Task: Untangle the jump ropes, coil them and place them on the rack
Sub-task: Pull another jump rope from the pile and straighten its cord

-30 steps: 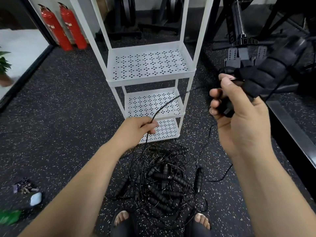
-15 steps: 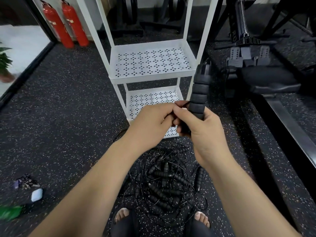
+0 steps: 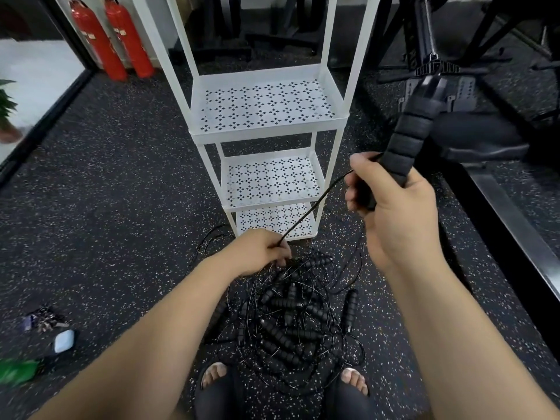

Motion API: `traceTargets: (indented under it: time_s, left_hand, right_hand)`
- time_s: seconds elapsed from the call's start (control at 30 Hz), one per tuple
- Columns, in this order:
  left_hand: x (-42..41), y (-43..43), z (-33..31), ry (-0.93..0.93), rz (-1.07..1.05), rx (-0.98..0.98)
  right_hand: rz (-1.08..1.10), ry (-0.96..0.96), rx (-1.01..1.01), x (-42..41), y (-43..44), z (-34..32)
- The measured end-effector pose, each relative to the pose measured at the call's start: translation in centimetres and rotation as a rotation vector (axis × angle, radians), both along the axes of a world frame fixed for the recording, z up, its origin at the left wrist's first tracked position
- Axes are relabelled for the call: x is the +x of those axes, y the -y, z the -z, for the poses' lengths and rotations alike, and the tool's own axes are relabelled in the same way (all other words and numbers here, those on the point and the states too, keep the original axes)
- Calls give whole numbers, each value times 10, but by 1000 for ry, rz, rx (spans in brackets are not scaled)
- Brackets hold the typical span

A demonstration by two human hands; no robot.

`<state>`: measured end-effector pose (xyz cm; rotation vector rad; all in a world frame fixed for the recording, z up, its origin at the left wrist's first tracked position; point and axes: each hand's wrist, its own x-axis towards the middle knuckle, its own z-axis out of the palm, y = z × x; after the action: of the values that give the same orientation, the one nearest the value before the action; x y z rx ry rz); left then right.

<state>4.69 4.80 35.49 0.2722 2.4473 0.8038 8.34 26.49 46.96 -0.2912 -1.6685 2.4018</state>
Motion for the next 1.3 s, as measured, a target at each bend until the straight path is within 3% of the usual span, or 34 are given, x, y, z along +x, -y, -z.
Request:
traceTargets:
  time_s: [0.43,0.63,0.77,0.9,1.07,1.3]
  left_hand:
    - [-1,-17,-66,-257,-122,236]
    - [4,-10,-88,-274,-226,400]
    - [6,-7,-106,-286,-299,508]
    - [12,-14,-122,-302,-313,579]
    - [17,-33,-140,-233,-416,768]
    - [17,-42,-148,-135,-555,994]
  right_hand:
    - [-66,70,-167,14,17,0]
    - [180,15,-63,15,16,2]
    - [249,76,-50,14,6,10]
    - [92,184,-62,17,13,20]
    - [-153,166,87,29,39,25]
    - [-193,126,202,36,54,29]
